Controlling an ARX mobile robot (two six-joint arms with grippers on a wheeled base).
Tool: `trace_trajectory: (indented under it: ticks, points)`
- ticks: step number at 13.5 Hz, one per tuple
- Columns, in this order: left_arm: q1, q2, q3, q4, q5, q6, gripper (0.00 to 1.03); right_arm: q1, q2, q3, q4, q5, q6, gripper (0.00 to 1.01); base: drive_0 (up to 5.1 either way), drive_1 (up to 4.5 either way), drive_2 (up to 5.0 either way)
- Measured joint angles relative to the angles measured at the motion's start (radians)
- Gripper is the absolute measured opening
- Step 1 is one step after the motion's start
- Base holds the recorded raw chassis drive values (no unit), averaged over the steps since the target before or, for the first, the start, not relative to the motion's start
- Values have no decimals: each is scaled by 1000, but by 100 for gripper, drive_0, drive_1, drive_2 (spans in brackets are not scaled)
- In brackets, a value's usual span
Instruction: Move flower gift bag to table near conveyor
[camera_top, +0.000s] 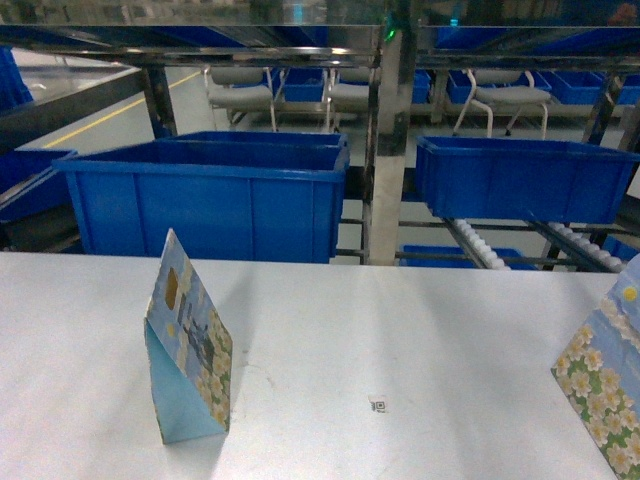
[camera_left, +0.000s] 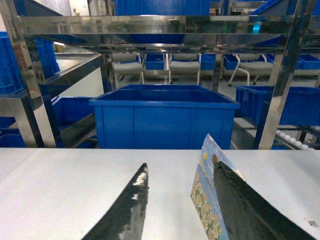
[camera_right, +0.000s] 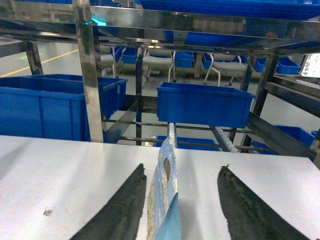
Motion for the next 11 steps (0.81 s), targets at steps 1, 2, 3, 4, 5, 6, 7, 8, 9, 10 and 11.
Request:
trace_trajectory:
  ticks: [1, 2, 3, 4, 5, 6, 7, 8, 9, 10, 11]
  points:
    - [0, 0, 0, 0, 0, 0, 47, 0, 0, 0, 0, 0, 0, 49, 0, 0, 0]
    - [0, 0, 0, 0, 0, 0, 51, 0, 0, 0, 0, 0, 0, 53, 0, 0, 0]
    - [0, 0, 0, 0, 0, 0, 54, 0, 0, 0, 0, 0, 0, 56, 0, 0, 0]
    - [0, 0, 0, 0, 0, 0, 60, 0, 0, 0, 0, 0, 0, 62, 0, 0, 0]
    - [0, 0, 0, 0, 0, 0, 62, 0, 0, 0, 0, 0, 0, 64, 0, 0, 0]
    - [0, 0, 0, 0, 0, 0, 65, 0, 0, 0, 0, 0, 0, 67, 0, 0, 0]
    - [0, 0, 0, 0, 0, 0, 67, 0, 0, 0, 0, 0, 0, 69, 0, 0, 0]
    - [0, 0, 0, 0, 0, 0, 71, 0, 0, 0, 0, 0, 0, 73, 0, 0, 0]
    - [0, 0, 0, 0, 0, 0, 74, 0, 0, 0, 0, 0, 0, 77, 0, 0, 0]
    - [0, 0, 0, 0, 0, 0, 76, 0, 0, 0, 0, 0, 0, 79, 0, 0, 0]
    - [0, 0, 0, 0, 0, 0, 87, 0, 0, 0, 0, 0, 0, 90, 0, 0, 0]
